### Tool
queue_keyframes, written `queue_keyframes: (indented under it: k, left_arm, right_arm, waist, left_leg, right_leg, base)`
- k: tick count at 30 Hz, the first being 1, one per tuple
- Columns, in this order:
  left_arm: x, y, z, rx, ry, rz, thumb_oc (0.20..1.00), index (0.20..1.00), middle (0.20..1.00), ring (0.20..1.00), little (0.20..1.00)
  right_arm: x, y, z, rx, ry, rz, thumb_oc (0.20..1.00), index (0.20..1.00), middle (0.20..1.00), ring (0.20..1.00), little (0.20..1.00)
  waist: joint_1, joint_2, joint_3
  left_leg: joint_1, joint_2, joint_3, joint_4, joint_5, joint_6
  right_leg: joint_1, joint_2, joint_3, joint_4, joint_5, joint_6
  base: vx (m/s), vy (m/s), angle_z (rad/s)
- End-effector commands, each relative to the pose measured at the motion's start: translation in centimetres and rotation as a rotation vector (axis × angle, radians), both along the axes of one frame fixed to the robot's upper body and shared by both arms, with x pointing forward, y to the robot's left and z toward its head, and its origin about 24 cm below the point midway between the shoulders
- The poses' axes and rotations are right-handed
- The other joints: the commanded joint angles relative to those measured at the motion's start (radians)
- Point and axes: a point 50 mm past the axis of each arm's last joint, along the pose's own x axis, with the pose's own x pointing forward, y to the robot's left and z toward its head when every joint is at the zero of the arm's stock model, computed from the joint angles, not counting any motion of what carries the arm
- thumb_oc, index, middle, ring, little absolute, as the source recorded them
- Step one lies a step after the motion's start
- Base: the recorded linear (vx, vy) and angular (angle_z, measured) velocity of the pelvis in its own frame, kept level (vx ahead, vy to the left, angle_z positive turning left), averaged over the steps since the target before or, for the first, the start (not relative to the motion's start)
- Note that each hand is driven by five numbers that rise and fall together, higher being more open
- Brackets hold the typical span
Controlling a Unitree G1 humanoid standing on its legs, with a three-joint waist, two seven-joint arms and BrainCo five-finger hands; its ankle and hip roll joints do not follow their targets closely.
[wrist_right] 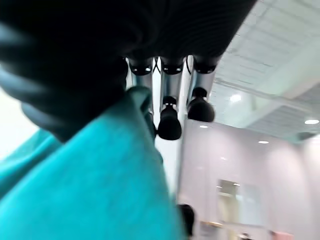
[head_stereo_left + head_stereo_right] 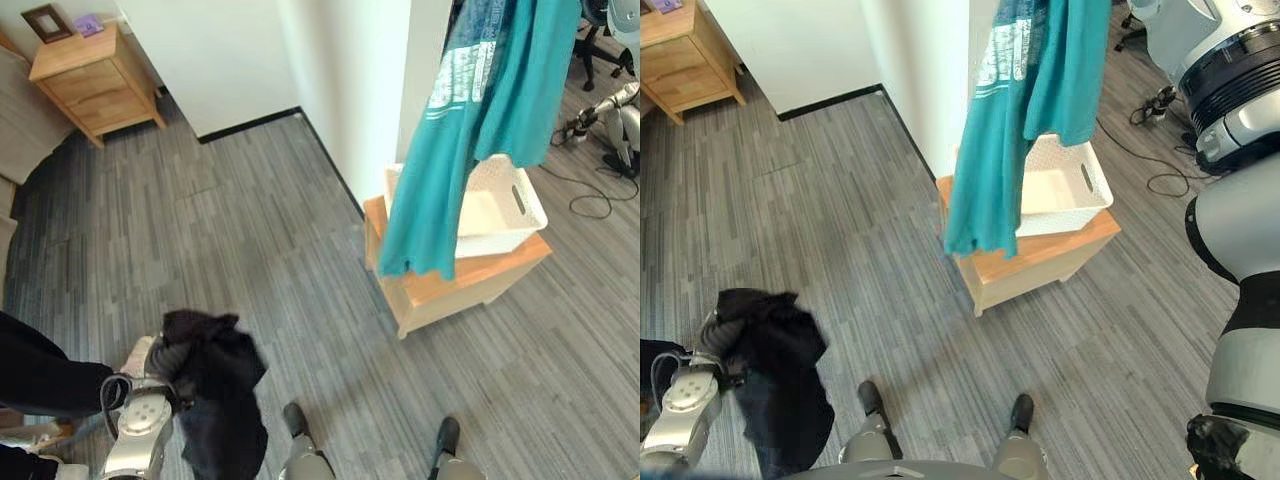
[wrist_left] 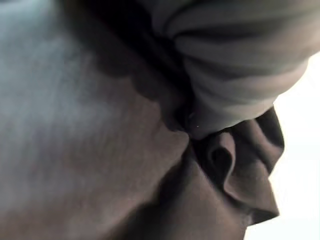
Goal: Pick up bed clothes into laundry basket.
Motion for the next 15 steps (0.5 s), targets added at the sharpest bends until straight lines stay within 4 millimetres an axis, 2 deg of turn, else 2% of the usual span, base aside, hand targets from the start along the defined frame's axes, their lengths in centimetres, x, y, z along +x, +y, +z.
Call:
queue_keyframes:
  k: [1, 14, 15]
  left_arm:
    - [1.87, 3.20, 4.62, 0.123, -0.121, 0.043, 0.200, 0.200, 0.200, 0.200, 0.200]
    - [2.31, 2.76, 4.34, 0.121, -0.110, 0.025, 0.200, 0.200, 0.200, 0.200, 0.200]
    - [2.16, 2.81, 4.07, 0.122, -0.095, 0.027, 0.200, 0.200, 0.200, 0.200, 0.200]
  right_arm:
    - [-5.45, 0.25, 8.12, 0.081, -0.278, 0.011, 0.200, 0.200, 0.200, 0.200, 0.200]
    - [-6.30, 0.07, 8.99, 0.067, -0.302, -0.006, 0.200, 0.200, 0.200, 0.200, 0.200]
    - [-6.21, 0.11, 8.92, 0.056, -0.299, -0.015, 0.200, 0.200, 0.200, 0.200, 0.200]
  waist:
    - [0.021, -0.099, 0.029]
    - [0.020, -0.096, 0.022]
    - [0.018, -0.092, 0.020]
  left_leg:
    - [0.198, 0.136, 0.002, 0.025, 0.240, -0.103]
    - [0.184, 0.145, 0.015, 0.051, 0.240, -0.103]
    - [0.192, 0.141, 0.010, 0.034, 0.240, -0.103]
  right_leg:
    - [-0.041, -0.005, 0.011, 0.021, -0.091, -0.006]
    - [-0.036, 0.006, -0.004, 0.018, -0.104, -0.007]
    - [-0.037, 0.004, 0.008, 0.020, -0.127, -0.001]
  base:
    - [0.06, -0.010, -0.05]
    - [0.05, -0.035, -0.01]
    - [0.07, -0.023, 0.01]
